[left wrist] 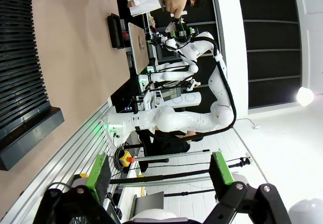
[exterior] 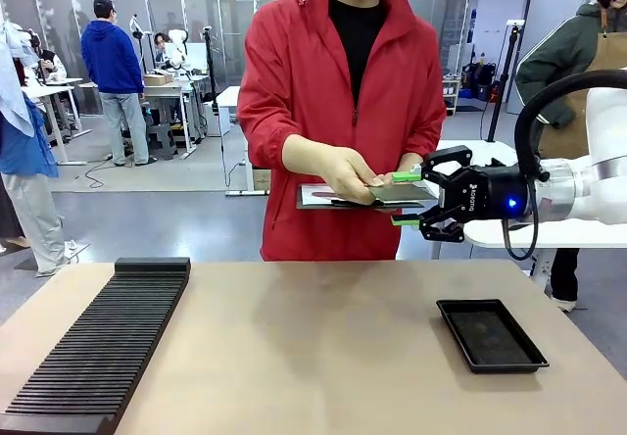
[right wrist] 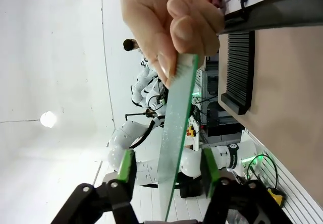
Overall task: Inspect the PCB.
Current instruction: Pick up the Blank PCB that the human is holding.
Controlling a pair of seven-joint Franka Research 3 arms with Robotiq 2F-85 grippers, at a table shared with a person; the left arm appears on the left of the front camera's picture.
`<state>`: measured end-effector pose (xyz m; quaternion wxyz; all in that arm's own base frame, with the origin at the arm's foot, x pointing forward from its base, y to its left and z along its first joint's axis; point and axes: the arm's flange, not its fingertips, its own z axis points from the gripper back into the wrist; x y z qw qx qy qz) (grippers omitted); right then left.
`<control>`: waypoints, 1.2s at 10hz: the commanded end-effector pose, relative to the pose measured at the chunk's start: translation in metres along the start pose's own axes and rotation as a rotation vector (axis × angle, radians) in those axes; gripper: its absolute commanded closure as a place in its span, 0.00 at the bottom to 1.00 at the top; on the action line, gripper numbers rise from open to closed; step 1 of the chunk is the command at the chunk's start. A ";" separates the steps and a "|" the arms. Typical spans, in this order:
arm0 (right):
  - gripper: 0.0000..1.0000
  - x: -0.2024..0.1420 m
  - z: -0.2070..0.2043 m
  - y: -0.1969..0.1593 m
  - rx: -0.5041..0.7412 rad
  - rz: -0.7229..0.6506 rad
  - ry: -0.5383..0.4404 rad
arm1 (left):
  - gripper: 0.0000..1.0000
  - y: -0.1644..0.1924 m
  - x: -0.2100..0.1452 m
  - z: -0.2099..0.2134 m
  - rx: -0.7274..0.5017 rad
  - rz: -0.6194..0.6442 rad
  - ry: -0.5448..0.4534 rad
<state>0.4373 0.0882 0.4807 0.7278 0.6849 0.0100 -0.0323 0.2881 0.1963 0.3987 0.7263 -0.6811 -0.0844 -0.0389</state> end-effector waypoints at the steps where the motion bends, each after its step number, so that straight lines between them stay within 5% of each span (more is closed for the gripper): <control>1: 0.53 -0.003 -0.002 0.005 0.023 -0.027 0.004 | 0.00 -0.003 0.000 0.002 -0.009 -0.002 0.011; 6: 1.00 -0.010 -0.004 0.007 0.056 -0.029 0.027 | 0.00 -0.003 0.000 0.002 -0.009 -0.002 0.011; 12: 1.00 -0.006 -0.002 0.001 0.031 -0.011 0.035 | 0.00 -0.003 0.000 0.002 -0.009 -0.002 0.011</control>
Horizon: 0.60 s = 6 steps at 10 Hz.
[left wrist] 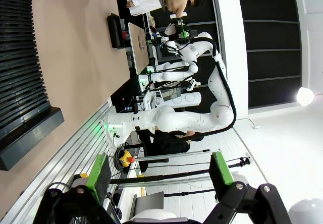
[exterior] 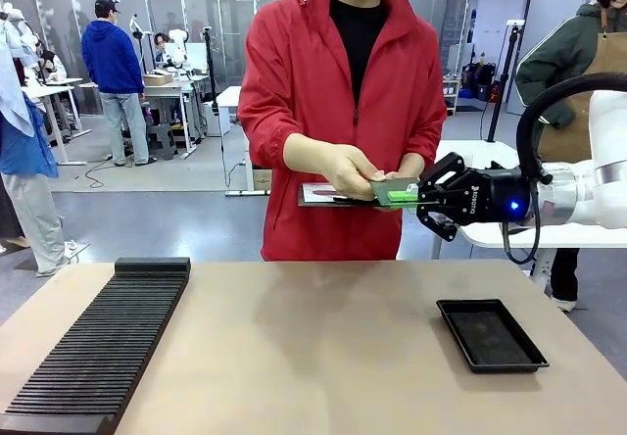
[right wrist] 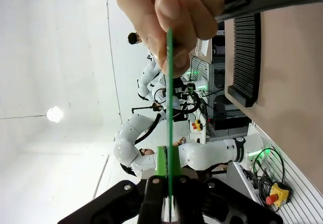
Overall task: Inspect the PCB.
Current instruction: Pick up the Blank PCB that the human is holding, then place the Blank PCB in the ESD tray.
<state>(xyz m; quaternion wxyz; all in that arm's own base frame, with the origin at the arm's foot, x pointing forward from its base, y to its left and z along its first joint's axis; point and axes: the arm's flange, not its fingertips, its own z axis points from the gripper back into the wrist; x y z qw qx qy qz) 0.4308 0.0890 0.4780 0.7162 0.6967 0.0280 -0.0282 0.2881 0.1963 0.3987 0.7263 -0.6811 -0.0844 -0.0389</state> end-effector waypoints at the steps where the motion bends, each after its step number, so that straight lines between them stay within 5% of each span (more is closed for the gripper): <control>1: 1.00 0.000 -0.001 0.004 -0.001 0.008 0.003 | 0.00 -0.003 0.000 0.002 -0.009 -0.002 0.011; 6: 1.00 0.000 -0.001 0.004 -0.001 0.008 0.003 | 0.00 -0.003 0.000 0.002 -0.009 -0.002 0.011</control>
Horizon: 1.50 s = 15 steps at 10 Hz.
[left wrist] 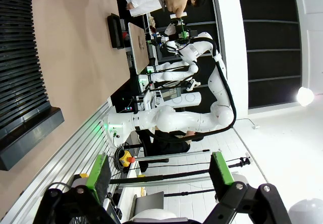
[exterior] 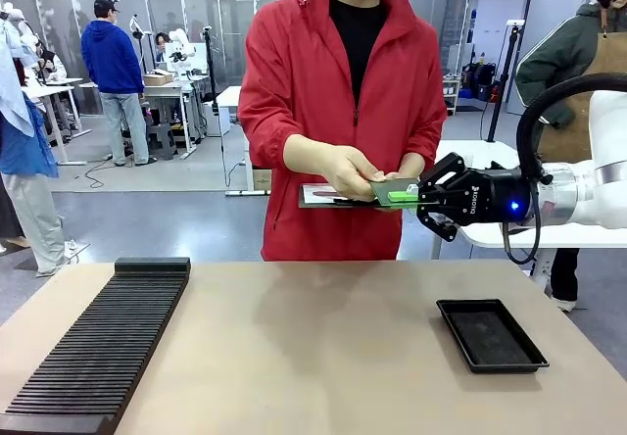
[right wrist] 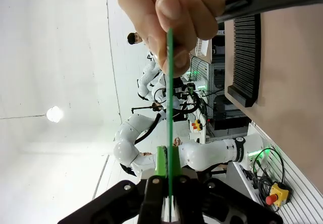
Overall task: Inspect the PCB.
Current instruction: Place the Blank PCB in the ESD tray.
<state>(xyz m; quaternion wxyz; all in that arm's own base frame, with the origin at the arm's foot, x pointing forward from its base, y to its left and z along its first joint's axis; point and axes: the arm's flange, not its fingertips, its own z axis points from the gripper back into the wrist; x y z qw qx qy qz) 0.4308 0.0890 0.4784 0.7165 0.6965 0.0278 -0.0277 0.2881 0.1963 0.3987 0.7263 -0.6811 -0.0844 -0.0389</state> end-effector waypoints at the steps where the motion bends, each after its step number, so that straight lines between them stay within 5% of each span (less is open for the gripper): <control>1: 1.00 0.000 -0.001 0.003 0.000 0.007 0.002 | 0.00 -0.003 0.000 0.002 -0.009 -0.002 0.011; 15: 1.00 0.000 -0.001 0.003 0.000 0.007 0.002 | 0.00 -0.003 0.000 0.002 -0.009 -0.002 0.011</control>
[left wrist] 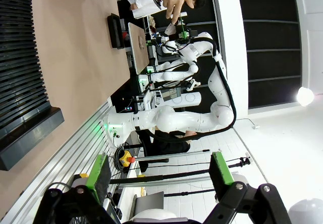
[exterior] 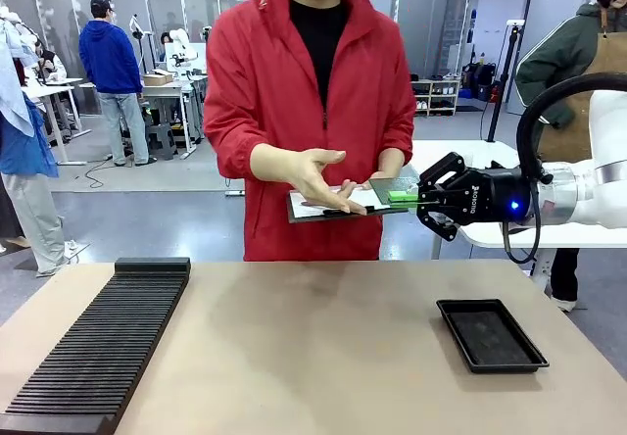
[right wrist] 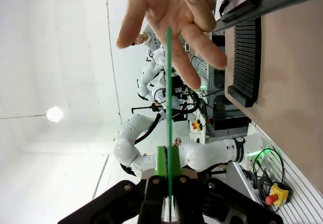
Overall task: Inspect the PCB.
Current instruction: Place the Blank PCB in the ESD tray.
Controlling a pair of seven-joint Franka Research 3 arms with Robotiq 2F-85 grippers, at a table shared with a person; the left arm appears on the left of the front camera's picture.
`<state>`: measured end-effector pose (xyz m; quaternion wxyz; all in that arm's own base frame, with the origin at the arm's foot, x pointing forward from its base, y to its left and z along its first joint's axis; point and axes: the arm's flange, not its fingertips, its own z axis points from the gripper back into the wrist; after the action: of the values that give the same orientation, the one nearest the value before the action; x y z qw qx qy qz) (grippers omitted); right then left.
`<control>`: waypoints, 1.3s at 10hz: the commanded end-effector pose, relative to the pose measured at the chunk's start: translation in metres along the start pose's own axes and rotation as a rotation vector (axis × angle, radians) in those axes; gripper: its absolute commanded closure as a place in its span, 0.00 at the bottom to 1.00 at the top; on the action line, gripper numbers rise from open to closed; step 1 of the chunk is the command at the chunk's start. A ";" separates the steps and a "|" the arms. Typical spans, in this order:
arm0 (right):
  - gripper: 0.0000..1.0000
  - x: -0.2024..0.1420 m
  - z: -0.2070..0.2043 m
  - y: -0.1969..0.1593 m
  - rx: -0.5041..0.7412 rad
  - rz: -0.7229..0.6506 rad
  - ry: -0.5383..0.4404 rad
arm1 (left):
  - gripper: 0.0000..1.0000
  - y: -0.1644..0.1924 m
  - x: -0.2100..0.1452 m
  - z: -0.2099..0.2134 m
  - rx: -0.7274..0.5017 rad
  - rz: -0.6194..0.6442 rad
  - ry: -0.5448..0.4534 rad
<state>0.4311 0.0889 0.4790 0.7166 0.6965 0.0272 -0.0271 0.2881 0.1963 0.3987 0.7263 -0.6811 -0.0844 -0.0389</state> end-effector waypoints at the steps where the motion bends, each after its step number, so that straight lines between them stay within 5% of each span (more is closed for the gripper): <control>1: 1.00 0.000 -0.001 0.003 0.000 0.005 0.002 | 0.00 -0.003 0.000 0.002 -0.009 -0.002 0.011; 8: 0.97 0.000 0.000 0.000 0.000 0.000 0.000 | 0.00 -0.003 0.000 0.002 -0.009 -0.002 0.011; 13: 0.97 -0.016 0.045 -0.028 -0.281 0.067 -0.092 | 0.00 -0.003 0.000 0.002 -0.009 -0.002 0.011</control>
<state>0.4139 0.0474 0.4617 0.7931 0.6081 -0.0080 -0.0343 0.2881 0.1963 0.3987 0.7263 -0.6811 -0.0844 -0.0389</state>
